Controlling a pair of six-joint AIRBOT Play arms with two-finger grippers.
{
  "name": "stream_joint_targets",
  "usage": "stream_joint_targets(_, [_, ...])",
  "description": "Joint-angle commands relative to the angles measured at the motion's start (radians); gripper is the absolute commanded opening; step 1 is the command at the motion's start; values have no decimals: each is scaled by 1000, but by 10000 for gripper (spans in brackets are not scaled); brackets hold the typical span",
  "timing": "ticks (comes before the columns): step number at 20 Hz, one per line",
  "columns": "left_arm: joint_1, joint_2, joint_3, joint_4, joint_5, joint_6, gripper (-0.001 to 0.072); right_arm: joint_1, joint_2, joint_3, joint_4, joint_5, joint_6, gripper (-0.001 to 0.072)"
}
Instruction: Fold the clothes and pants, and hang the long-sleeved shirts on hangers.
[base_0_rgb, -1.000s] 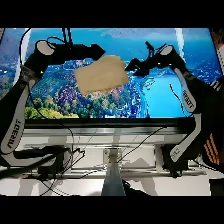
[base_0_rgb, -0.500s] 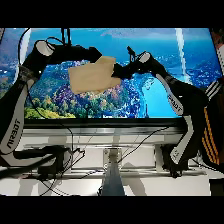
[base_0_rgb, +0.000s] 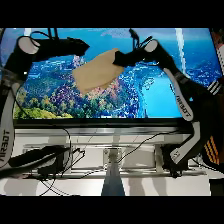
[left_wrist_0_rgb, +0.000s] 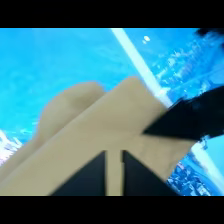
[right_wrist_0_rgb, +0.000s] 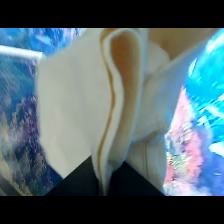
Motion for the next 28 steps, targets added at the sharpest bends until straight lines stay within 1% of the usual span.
stream_joint_targets(1, [71, 127, 1, 76, -80, 0, 13, -87, 195, 16, -160, 43, 48, 7])
stream_joint_targets(3, [112, 193, 1, 76, -131, 0, 14, -156, 323, 16, -269, 87, 114, 8])
stream_joint_targets(6, [134, 246, 1, 76, -143, 0, 14, -286, 505, 16, -438, 195, 199, 8])
stream_joint_targets(10, [134, 256, 1, 76, -143, 0, 14, -514, 710, 16, -685, 352, 261, 8])
stream_joint_targets(13, [134, 256, 1, 76, -142, 0, 14, -743, 832, 16, -832, 401, 290, 8])
stream_joint_targets(16, [134, 256, 1, 76, -142, 0, 13, -991, 910, 16, -890, 436, 289, 8])
stream_joint_targets(19, [134, 256, 1, 76, -142, 0, 14, -1227, 924, 16, -976, 602, 289, 8])
stream_joint_targets(20, [134, 256, 1, 76, -143, 0, 14, -1295, 922, 8, -975, 636, 289, 8])
stream_joint_targets(21, [134, 256, 1, 76, -143, 0, 14, -1355, 922, -3, -944, 660, 315, 8])
stream_joint_targets(22, [134, 256, 1, 76, -143, 0, 14, -1394, 922, -7, -919, 668, 348, 9])
stream_joint_targets(23, [134, 256, 1, 76, -143, 0, 14, -1413, 922, -8, -899, 666, 356, 20])
stream_joint_targets(24, [134, 256, 1, 76, -142, 0, 14, -1417, 922, -8, -899, 666, 360, 128])
stream_joint_targets(25, [134, 256, 1, 76, -142, 0, 14, -1417, 922, -8, -899, 664, 364, 307])
stream_joint_targets(26, [134, 256, 1, 76, -142, 0, 14, -1417, 922, -8, -894, 660, 364, 508])
stream_joint_targets(27, [134, 256, 1, 76, -142, 0, 14, -1417, 922, -8, -890, 655, 365, 672])
stream_joint_targets(28, [134, 256, 1, 76, -142, 0, 14, -1417, 922, -8, -887, 654, 365, 707])
